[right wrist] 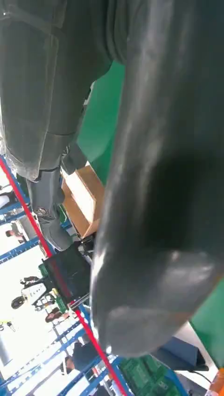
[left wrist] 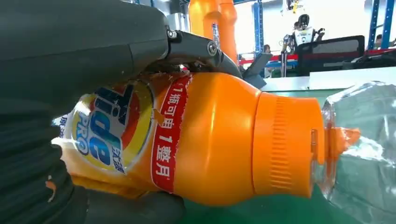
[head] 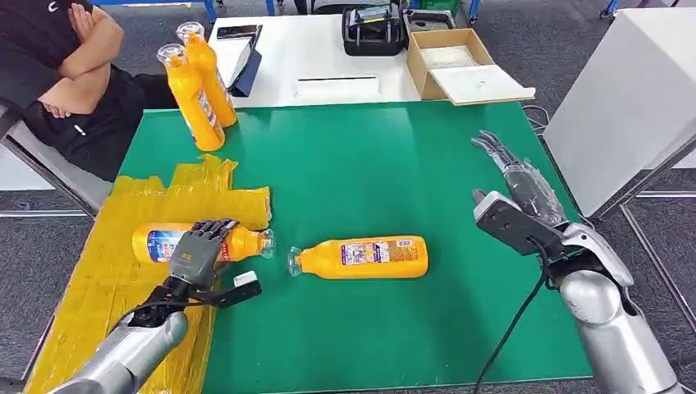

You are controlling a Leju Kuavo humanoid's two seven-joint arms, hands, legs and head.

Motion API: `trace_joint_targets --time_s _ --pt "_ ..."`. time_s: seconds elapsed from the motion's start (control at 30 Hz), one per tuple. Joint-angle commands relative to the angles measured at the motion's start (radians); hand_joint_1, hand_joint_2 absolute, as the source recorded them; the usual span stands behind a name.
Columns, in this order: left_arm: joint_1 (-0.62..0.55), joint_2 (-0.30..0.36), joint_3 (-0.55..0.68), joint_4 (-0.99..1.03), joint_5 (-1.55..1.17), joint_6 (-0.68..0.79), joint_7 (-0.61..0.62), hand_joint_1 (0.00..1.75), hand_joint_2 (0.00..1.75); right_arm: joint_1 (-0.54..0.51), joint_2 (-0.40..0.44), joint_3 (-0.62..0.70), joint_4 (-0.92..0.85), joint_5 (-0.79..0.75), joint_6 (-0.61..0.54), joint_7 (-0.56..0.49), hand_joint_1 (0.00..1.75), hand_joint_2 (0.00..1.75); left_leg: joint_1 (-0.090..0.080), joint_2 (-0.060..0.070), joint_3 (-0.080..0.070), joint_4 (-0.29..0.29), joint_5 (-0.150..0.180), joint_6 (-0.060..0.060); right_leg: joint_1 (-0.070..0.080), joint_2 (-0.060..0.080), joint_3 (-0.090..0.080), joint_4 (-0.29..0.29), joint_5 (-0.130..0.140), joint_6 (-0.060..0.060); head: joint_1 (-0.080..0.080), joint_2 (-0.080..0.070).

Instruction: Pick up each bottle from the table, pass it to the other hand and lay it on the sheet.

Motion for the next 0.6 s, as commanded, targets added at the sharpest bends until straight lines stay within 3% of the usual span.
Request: trace_joint_targets --time_s 0.03,0.17,0.2,0.4,0.43,0.6 --pt "-0.007 -0.014 -0.028 0.125 0.007 -0.012 0.004 1.19 1.75 -0.037 0.014 0.059 0.073 0.001 -0.003 -0.002 0.0 0.0 -0.001 0.004 0.008 0.0 -0.003 -0.004 0.0 -0.001 0.007 0.0 -0.002 0.0 0.0 0.0" --pt "-0.007 -0.014 -0.028 0.125 0.007 -0.012 0.004 1.19 1.75 -0.037 0.014 0.059 0.073 0.001 -0.003 -0.002 0.0 0.0 -0.001 0.003 0.006 -0.001 -0.001 -0.002 -0.001 0.0 0.005 0.0 0.0 0.0 0.0 0.0" --pt "-0.007 -0.014 -0.028 0.125 0.007 -0.012 0.004 0.0 0.0 -0.037 0.014 0.059 0.073 0.001 -0.003 -0.002 0.0 0.0 -0.001 0.002 0.005 -0.001 -0.001 -0.001 -0.001 0.0 0.004 0.0 0.0 0.0 0.0 0.0" --pt "-0.028 -0.014 -0.018 0.137 0.036 -0.057 0.02 0.0 0.0 -0.079 0.055 0.202 0.152 0.048 0.024 0.006 0.0 0.0 0.0 0.005 0.007 -0.001 -0.001 -0.002 0.0 0.002 0.005 0.001 0.001 -0.002 0.0 0.0" --pt "-0.03 -0.008 -0.012 0.127 0.046 -0.05 0.015 0.0 0.0 -0.082 0.066 0.241 0.173 0.075 0.019 0.012 0.0 1.75 0.0 0.006 0.008 -0.002 -0.002 -0.003 0.0 0.003 0.006 0.0 0.001 -0.002 0.0 0.0" --pt "-0.033 0.016 0.005 0.012 0.113 -0.081 -0.019 0.0 0.0 -0.166 0.14 0.375 0.307 0.105 0.006 0.042 0.0 1.75 0.001 0.007 0.006 -0.001 -0.001 -0.002 0.001 0.004 0.004 0.001 0.002 -0.003 0.0 0.0"
